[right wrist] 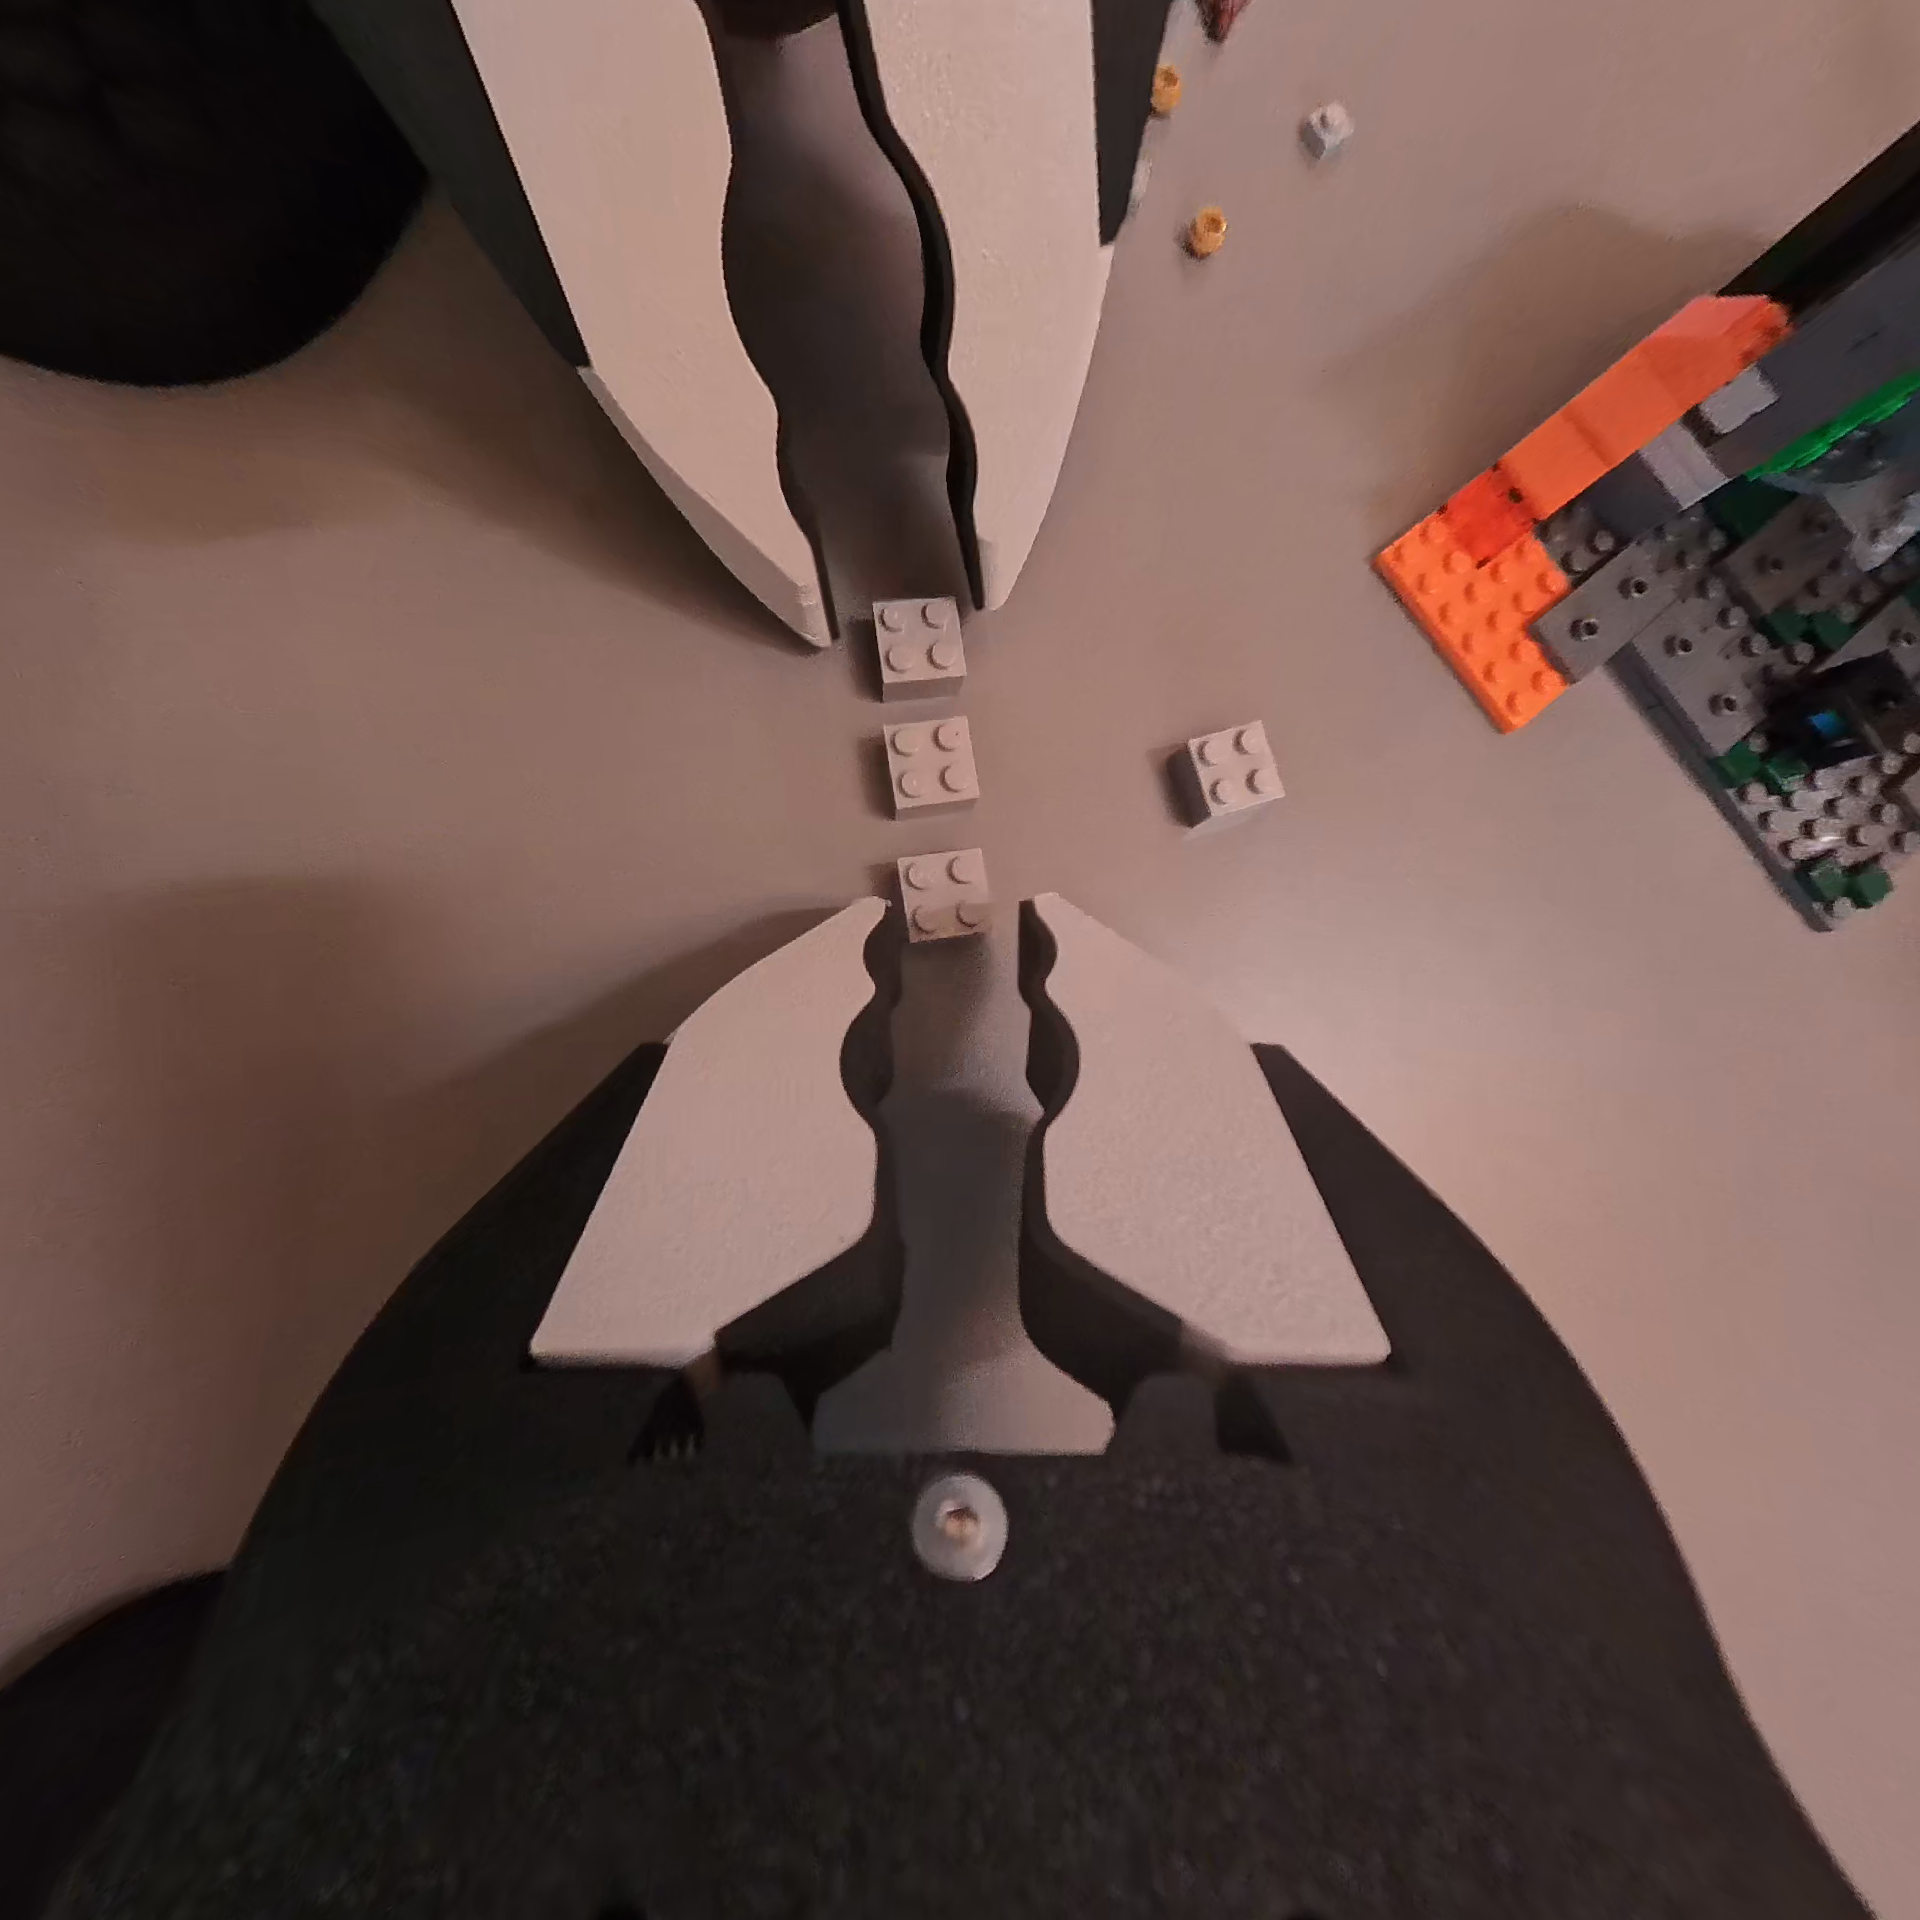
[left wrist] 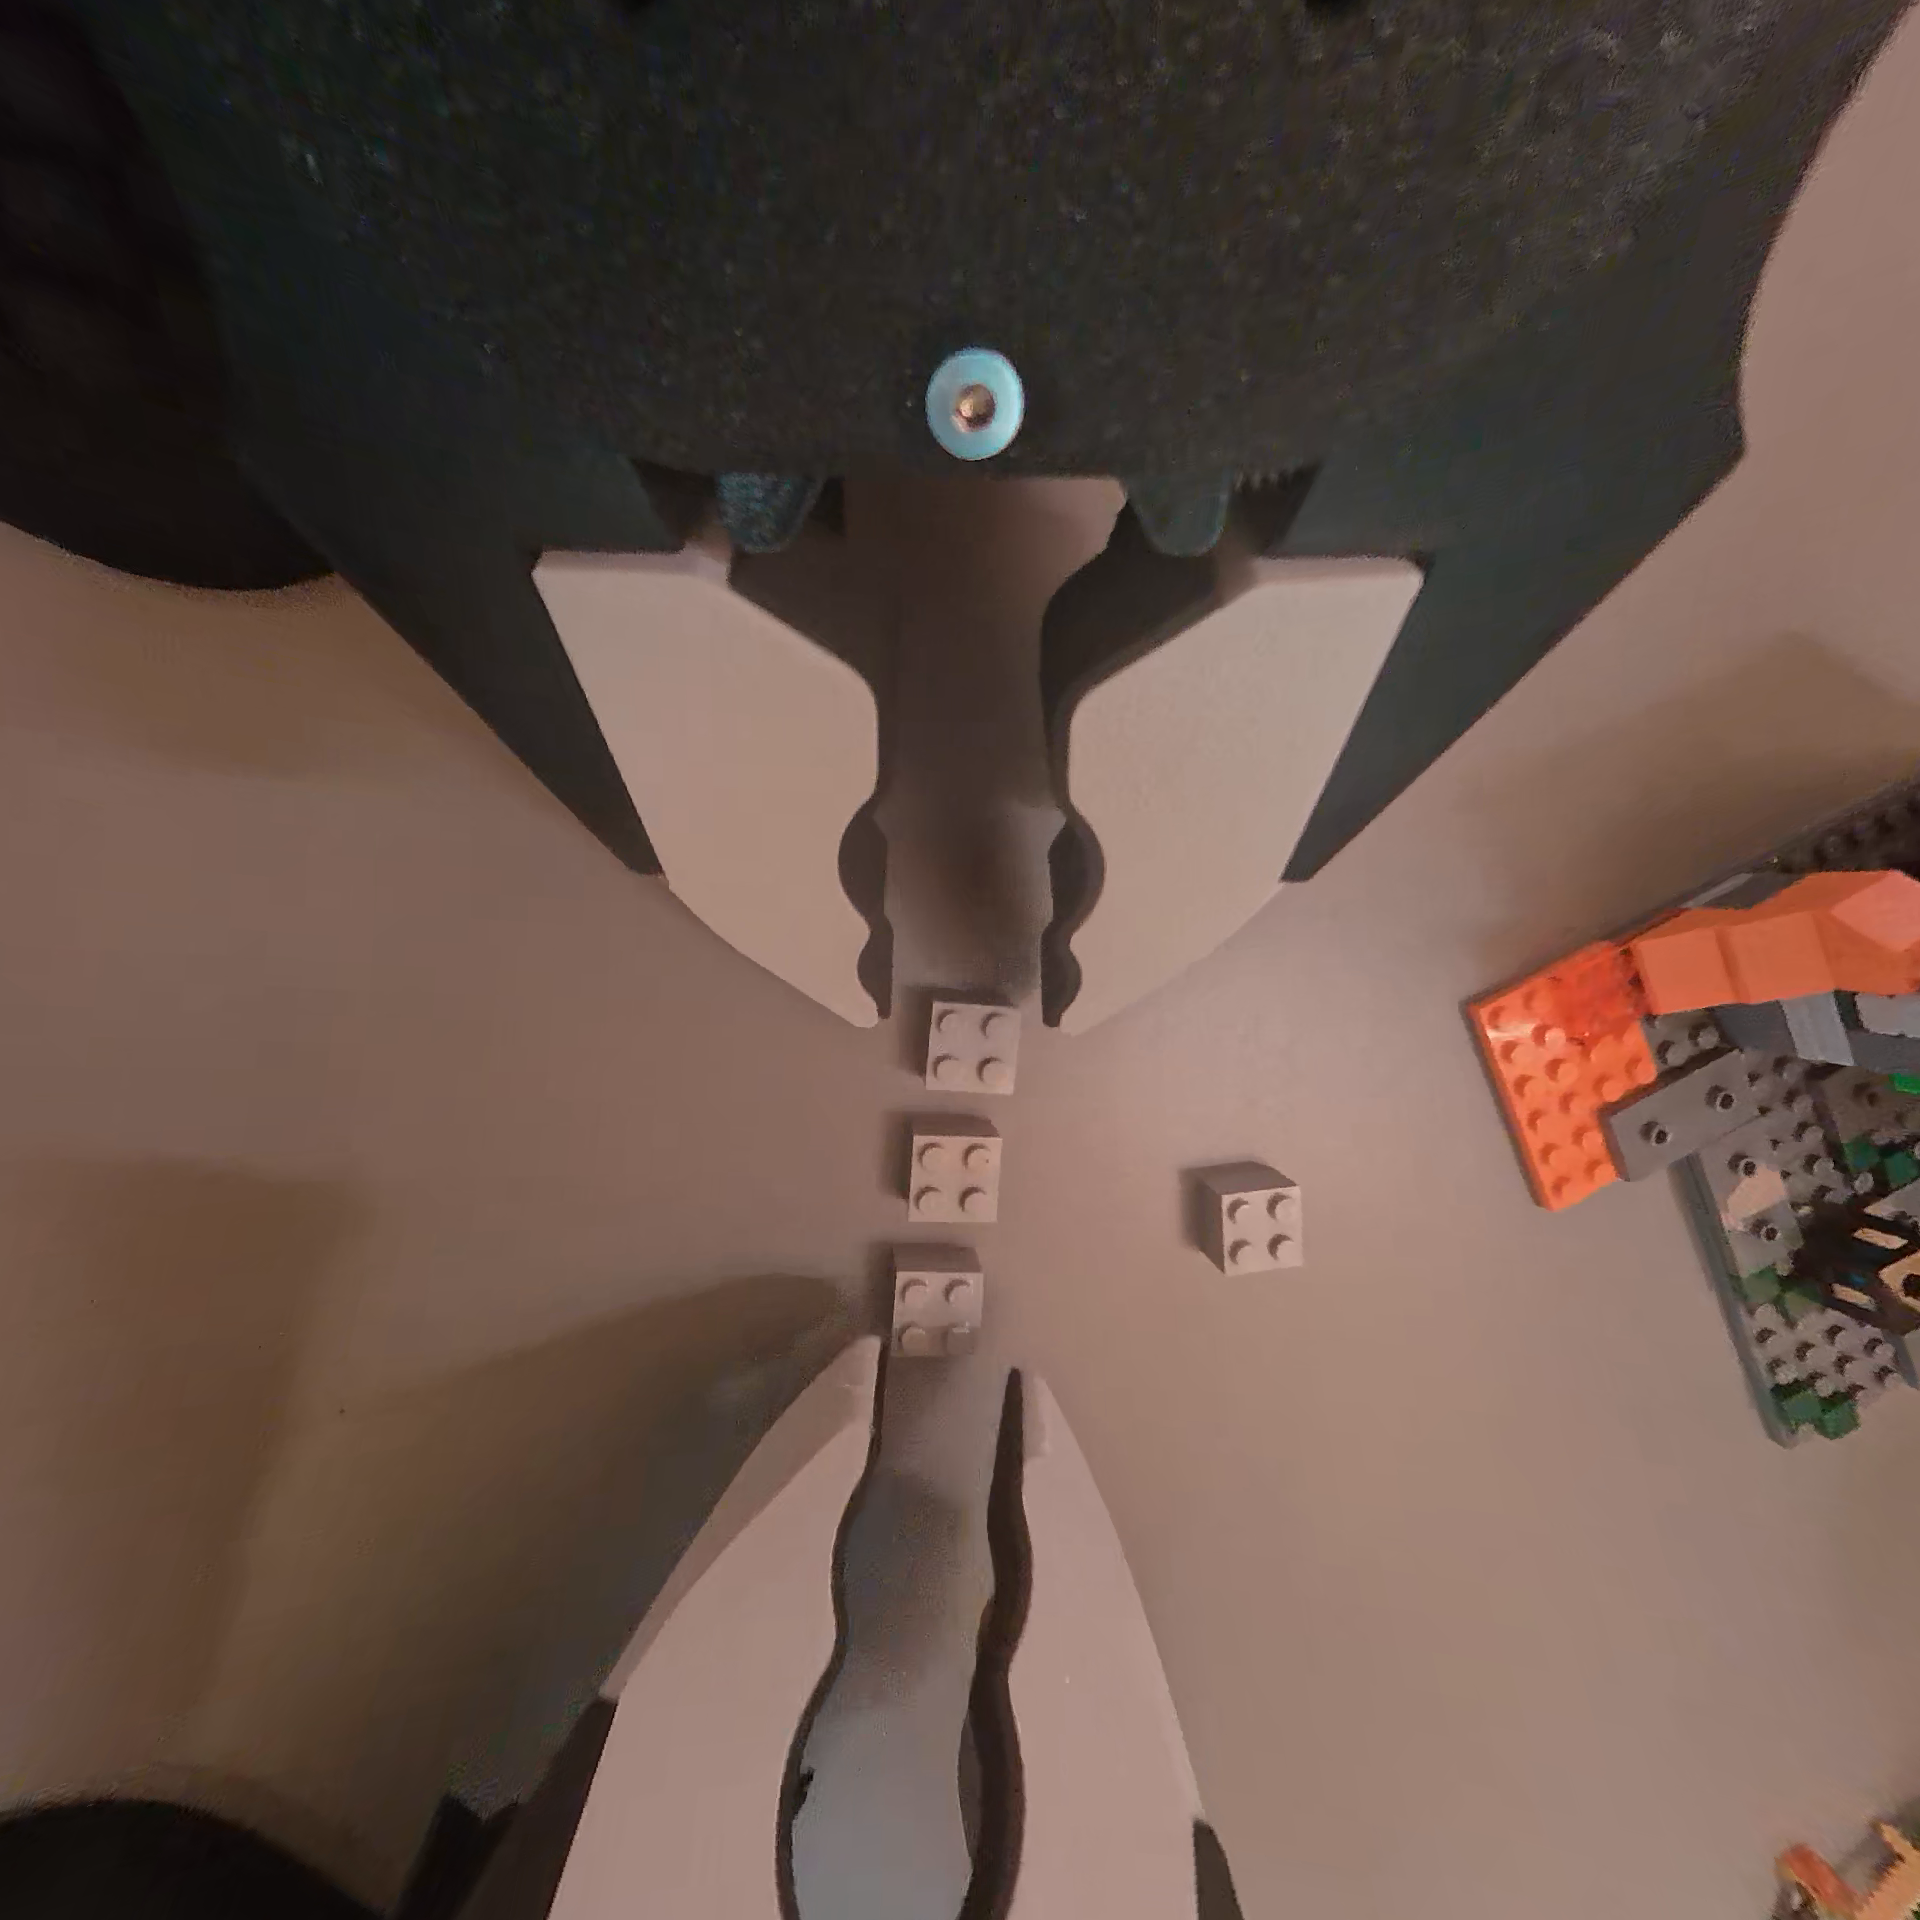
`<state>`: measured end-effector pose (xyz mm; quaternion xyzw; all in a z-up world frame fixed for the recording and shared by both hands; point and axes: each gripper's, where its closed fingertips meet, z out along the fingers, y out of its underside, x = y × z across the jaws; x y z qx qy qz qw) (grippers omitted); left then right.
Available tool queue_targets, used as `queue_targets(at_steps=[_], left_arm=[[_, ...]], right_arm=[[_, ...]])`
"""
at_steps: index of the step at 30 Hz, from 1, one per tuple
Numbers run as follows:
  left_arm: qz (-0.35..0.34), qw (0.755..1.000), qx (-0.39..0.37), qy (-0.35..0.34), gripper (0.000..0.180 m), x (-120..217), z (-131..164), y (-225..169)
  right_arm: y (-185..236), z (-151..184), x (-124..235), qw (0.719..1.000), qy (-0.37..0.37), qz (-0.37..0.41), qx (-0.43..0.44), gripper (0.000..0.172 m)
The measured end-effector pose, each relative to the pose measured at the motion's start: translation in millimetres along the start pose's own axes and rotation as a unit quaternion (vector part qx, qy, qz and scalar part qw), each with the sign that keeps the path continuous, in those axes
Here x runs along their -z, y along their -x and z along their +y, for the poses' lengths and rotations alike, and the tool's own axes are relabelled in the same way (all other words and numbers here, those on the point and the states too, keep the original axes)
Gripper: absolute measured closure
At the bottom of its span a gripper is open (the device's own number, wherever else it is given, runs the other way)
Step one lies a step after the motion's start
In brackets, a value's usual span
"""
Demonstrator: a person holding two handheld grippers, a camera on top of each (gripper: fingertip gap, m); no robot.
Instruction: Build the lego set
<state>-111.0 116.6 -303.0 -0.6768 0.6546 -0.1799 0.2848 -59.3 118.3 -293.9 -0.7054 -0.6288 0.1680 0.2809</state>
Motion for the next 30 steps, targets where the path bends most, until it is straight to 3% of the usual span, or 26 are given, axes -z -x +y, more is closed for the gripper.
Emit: queue_targets(at_steps=[4, 8, 13, 20, 23, 30], left_arm=[[-0.015, 1.000, 0.013, -0.022, 0.154, 7.0, -3.5, 3.8], [-0.046, 0.998, 0.021, -0.036, 0.155, 9.1, -6.1, 12.5], [-0.062, 0.997, 0.022, -0.046, 0.155, 9.3, -6.1, 15.9], [-0.045, 0.996, 0.029, -0.065, 0.155, 12.2, -6.1, 11.0], [-0.030, 0.997, 0.029, -0.070, 0.154, 9.1, -6.6, 6.4], [-0.002, 0.998, 0.017, -0.059, 0.153, -3.9, -3.6, -3.9]], right_arm=[[-9.6, -15.0, 19.1, 1.000, -0.015, 0.004, 0.009, 0.150], [-30.4, -24.8, 28.9, 0.998, 0.032, 0.002, 0.061, 0.148], [-48.9, -24.4, 5.7, 0.987, 0.115, -0.036, 0.108, 0.144], [-52.7, -15.4, -26.7, 0.976, 0.169, -0.084, 0.113, 0.143], [-51.3, -11.7, -30.7, 0.974, 0.173, -0.096, 0.108, 0.156], [-32.9, -18.3, -13.4, 0.979, 0.147, -0.115, 0.086, 0.156]])
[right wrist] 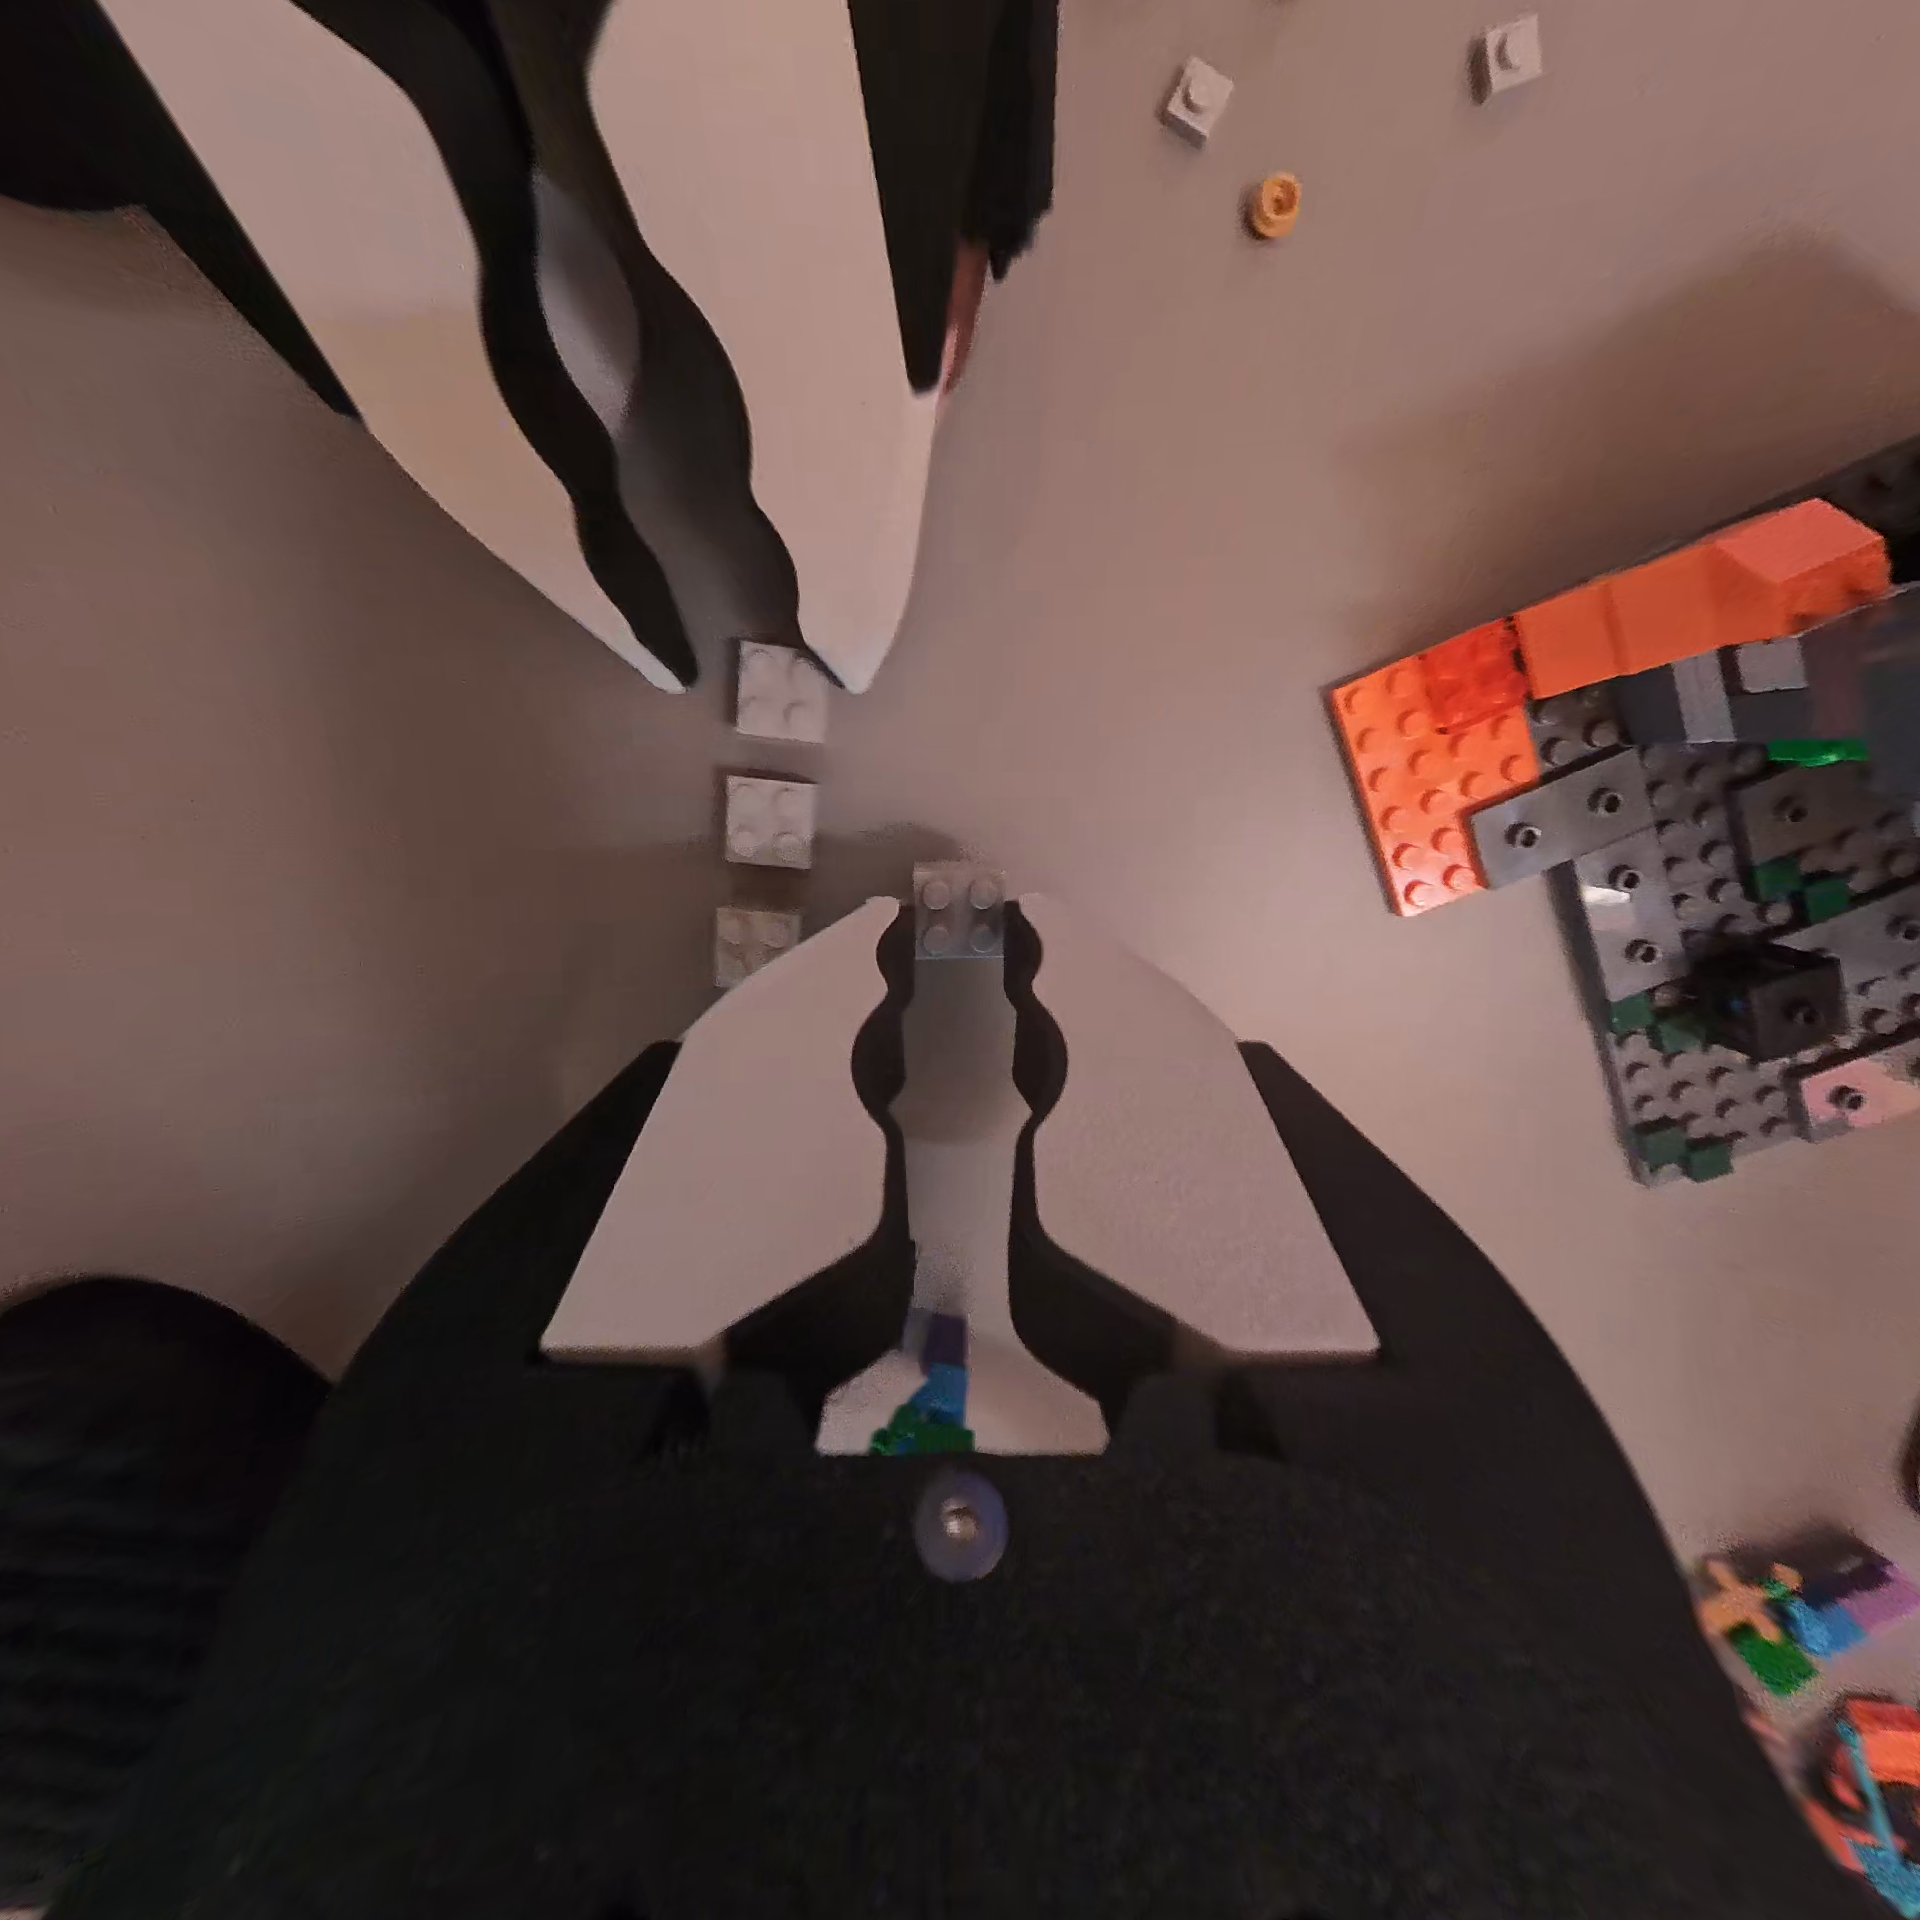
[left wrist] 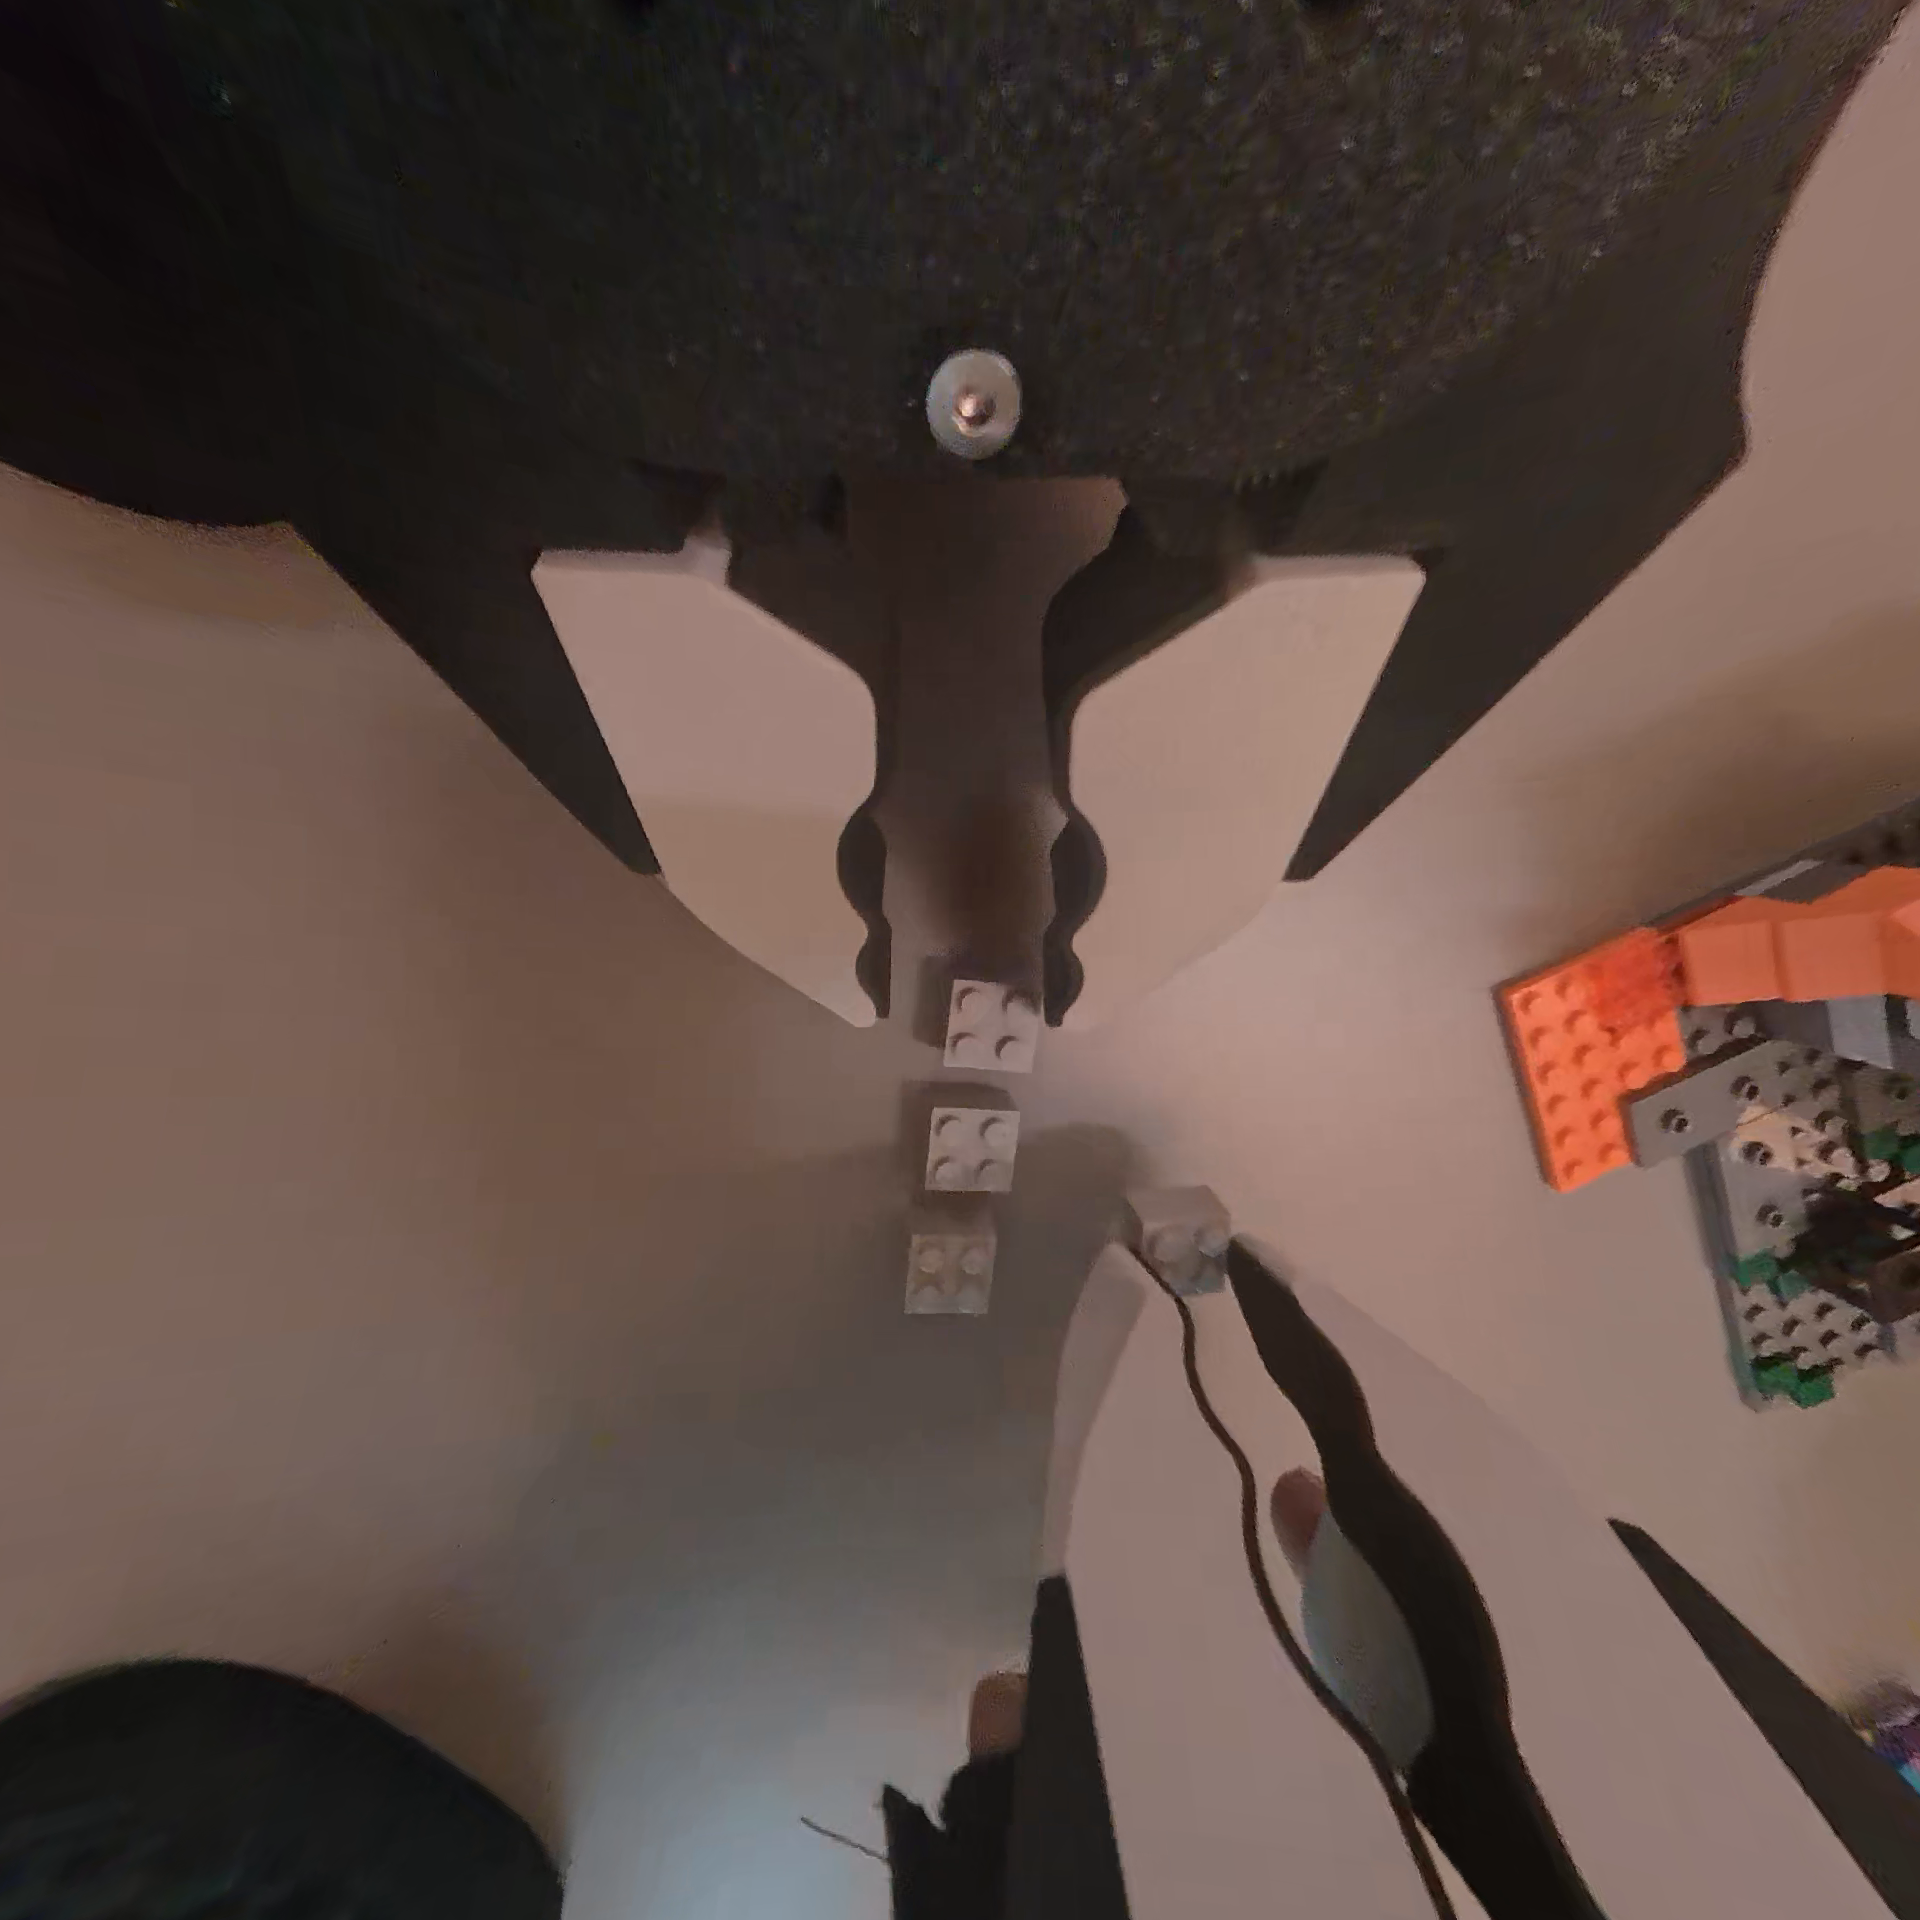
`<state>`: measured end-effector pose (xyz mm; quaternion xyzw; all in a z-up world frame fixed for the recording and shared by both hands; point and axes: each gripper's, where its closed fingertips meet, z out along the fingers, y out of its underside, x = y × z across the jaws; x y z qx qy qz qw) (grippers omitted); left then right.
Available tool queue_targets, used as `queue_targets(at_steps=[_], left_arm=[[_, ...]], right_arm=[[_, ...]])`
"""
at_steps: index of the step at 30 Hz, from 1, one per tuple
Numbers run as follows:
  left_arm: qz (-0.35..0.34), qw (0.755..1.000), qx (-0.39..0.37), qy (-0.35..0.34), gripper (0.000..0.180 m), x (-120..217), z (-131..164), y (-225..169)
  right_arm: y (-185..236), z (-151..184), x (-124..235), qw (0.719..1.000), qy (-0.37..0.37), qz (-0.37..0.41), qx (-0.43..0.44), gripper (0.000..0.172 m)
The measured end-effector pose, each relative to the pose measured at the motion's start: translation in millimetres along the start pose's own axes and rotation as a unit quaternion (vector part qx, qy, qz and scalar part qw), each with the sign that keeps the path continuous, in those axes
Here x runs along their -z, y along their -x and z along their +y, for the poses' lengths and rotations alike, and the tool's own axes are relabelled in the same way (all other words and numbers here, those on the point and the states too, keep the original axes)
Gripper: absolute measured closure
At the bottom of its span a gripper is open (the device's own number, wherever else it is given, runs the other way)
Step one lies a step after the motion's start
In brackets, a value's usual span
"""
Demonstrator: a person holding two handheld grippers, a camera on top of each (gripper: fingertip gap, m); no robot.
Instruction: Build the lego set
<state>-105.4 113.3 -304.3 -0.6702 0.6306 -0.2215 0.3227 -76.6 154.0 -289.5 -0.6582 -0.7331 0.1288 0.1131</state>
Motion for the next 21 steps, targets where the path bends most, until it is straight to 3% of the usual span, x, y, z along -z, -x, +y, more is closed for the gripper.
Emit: queue_targets(at_steps=[6, 21], left_arm=[[-0.007, 1.000, 0.002, 0.004, 0.153, 1.2, 1.2, 2.4], [-0.033, 0.999, 0.018, -0.001, 0.155, 13.0, 6.2, 13.0]], right_arm=[[8.7, -18.4, -5.0, 0.998, -0.048, -0.009, -0.037, 0.156], [4.2, -27.9, -24.7, 0.999, -0.016, -0.002, -0.037, 0.154]])
